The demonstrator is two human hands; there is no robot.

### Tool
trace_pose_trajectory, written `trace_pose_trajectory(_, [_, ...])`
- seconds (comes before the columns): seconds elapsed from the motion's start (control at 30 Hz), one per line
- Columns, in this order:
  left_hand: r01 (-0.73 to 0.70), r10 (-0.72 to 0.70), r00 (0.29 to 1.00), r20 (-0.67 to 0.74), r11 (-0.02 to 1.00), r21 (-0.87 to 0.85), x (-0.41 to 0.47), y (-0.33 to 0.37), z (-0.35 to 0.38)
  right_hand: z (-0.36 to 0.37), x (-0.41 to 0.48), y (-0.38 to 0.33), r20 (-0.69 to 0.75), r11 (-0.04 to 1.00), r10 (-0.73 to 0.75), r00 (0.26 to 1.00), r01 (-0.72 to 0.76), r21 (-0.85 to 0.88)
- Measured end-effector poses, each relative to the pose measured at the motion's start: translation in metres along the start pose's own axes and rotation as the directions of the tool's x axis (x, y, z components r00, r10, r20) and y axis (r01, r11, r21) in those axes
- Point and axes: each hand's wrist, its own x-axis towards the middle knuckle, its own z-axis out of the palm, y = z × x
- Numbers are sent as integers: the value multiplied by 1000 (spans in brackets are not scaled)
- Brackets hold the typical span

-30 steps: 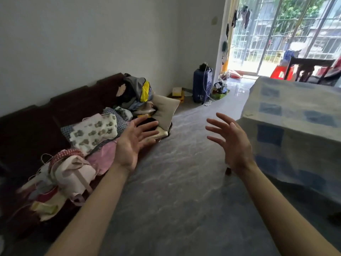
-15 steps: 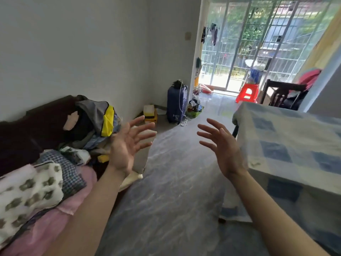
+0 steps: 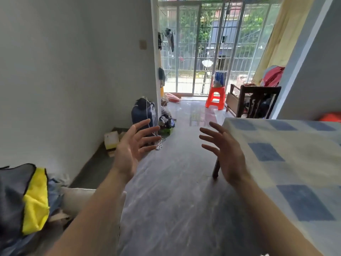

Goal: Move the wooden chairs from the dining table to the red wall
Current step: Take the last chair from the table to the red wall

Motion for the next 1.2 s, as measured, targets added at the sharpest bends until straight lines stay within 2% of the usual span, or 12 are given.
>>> trace_pose_trajectory(0.37, [8,-8,999,52,1000,-11,353,-50,12,-19,327,77,-43,999,-27,999,26,-23])
trace_pose_trajectory(0.53, [33,-28,994,108,999,-43,510,-110,13,-44,454,145,-97,997,-17,995,9,-80])
trace_pose_trajectory(0.73, [67,-47,980,193,993,-100,693,-155,21,-62,610,193,-181,991,-20,983,-4,-132])
trace_pose_trajectory(1.03, [99,-67,925,375,993,-69,932,-213,96,-135,807,240,-331,990,-87,939,46,-130])
trace_pose_trajectory(1.2, [118,-98,916,389,993,-28,1044,-270,139,-198,906,292,-361,989,-98,927,49,-141])
